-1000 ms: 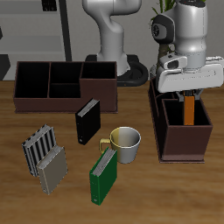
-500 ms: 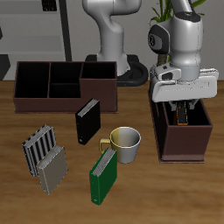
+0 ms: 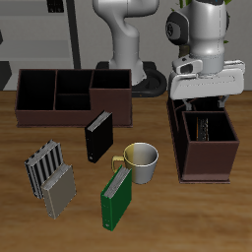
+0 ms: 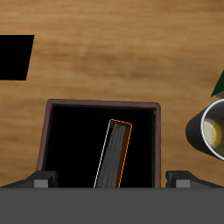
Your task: Place the orange book into the left desk caddy's right compartment and place the striped book into the back desk caddy's front compartment and place the yellow book into the back desk caddy's back compartment
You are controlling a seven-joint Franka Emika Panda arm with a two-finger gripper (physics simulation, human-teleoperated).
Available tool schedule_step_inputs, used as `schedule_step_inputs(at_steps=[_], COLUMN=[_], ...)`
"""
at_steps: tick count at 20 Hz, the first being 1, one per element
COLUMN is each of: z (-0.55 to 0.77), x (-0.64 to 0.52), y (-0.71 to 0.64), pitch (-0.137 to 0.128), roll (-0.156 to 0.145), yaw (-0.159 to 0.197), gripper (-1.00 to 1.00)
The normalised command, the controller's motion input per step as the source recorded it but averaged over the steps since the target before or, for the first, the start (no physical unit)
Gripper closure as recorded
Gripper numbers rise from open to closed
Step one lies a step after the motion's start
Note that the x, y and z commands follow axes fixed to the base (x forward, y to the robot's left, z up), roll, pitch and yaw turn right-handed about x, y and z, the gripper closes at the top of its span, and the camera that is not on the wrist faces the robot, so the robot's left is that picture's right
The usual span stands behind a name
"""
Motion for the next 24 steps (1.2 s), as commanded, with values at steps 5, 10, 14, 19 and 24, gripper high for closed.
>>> schedule_step_inputs(at_steps=[5, 10, 14, 19, 24], z=[0.28, 0.08, 0.05, 0.13, 0.12], x=[-0.13, -0.21, -0.13, 0.09, 0.0], y=[-0.5, -0.8, -0.93, -1.01, -0.66], pitch=[-0.022, -0.008, -0.003, 0.004, 0.037], roll=[-0.006, 0.019, -0.022, -0.052, 0.049], yaw=[0.012, 0.016, -0.012, -0.019, -0.005], gripper=[-1.0, -1.0, -1.0, -1.0, -1.0])
